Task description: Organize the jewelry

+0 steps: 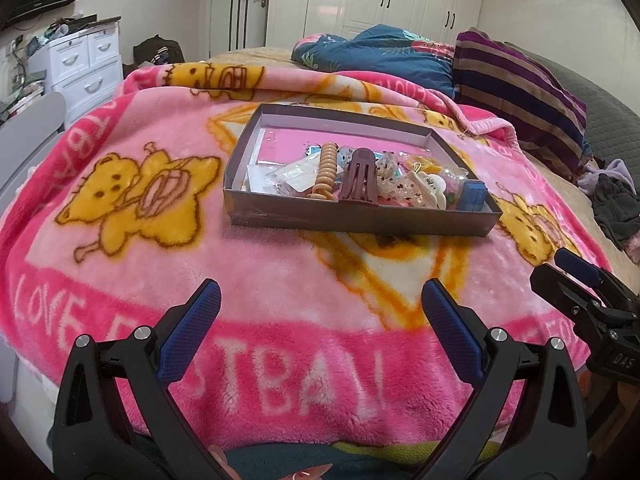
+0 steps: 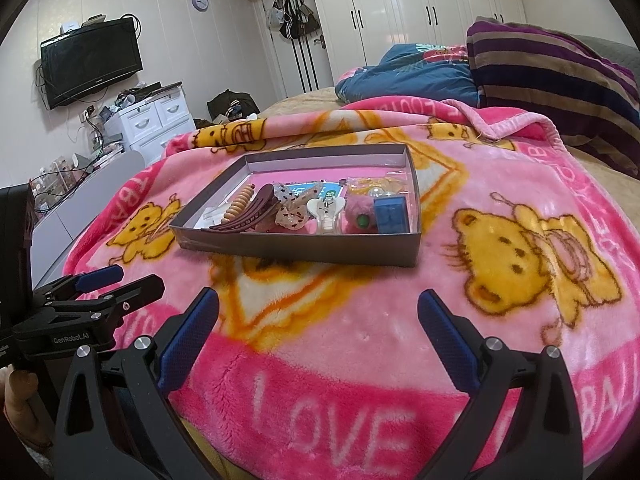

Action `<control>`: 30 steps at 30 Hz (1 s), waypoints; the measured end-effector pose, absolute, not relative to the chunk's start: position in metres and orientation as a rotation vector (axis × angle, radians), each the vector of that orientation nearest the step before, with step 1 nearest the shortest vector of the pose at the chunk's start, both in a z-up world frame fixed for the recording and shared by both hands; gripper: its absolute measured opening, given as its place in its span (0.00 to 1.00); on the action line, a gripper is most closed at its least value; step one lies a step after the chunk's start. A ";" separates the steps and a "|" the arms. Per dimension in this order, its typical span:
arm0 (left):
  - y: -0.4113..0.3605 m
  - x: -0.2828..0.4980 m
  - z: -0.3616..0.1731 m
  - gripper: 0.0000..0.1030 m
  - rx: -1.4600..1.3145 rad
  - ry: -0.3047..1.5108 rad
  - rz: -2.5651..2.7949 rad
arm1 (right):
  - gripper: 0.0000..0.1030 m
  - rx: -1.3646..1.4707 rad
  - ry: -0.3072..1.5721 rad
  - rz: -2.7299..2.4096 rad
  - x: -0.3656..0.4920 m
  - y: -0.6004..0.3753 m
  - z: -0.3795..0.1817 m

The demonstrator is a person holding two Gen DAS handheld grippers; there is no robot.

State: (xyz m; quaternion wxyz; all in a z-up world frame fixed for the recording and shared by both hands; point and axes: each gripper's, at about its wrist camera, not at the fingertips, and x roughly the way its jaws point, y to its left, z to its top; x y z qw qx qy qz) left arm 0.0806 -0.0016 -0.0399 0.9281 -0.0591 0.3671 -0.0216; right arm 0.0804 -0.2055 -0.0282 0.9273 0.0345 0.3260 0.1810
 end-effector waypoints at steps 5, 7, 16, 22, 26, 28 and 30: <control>-0.001 0.080 -0.040 0.91 -0.120 0.752 -0.045 | 0.96 0.072 0.666 0.370 0.080 -0.205 -0.028; -0.002 0.081 -0.040 0.91 -0.119 0.752 -0.044 | 0.96 0.070 0.668 0.370 0.080 -0.205 -0.028; 0.003 0.078 -0.040 0.91 -0.115 0.757 -0.035 | 0.96 0.070 0.669 0.370 0.081 -0.205 -0.028; 0.002 0.079 -0.041 0.91 -0.111 0.759 -0.035 | 0.96 0.068 0.668 0.370 0.081 -0.204 -0.028; 0.002 0.078 -0.041 0.91 -0.110 0.760 -0.032 | 0.96 0.069 0.666 0.369 0.081 -0.204 -0.028; 0.003 0.078 -0.041 0.91 -0.109 0.765 -0.022 | 0.96 0.068 0.667 0.367 0.082 -0.204 -0.028; 0.005 0.078 -0.041 0.91 -0.103 0.774 0.000 | 0.96 0.073 0.667 0.365 0.083 -0.205 -0.028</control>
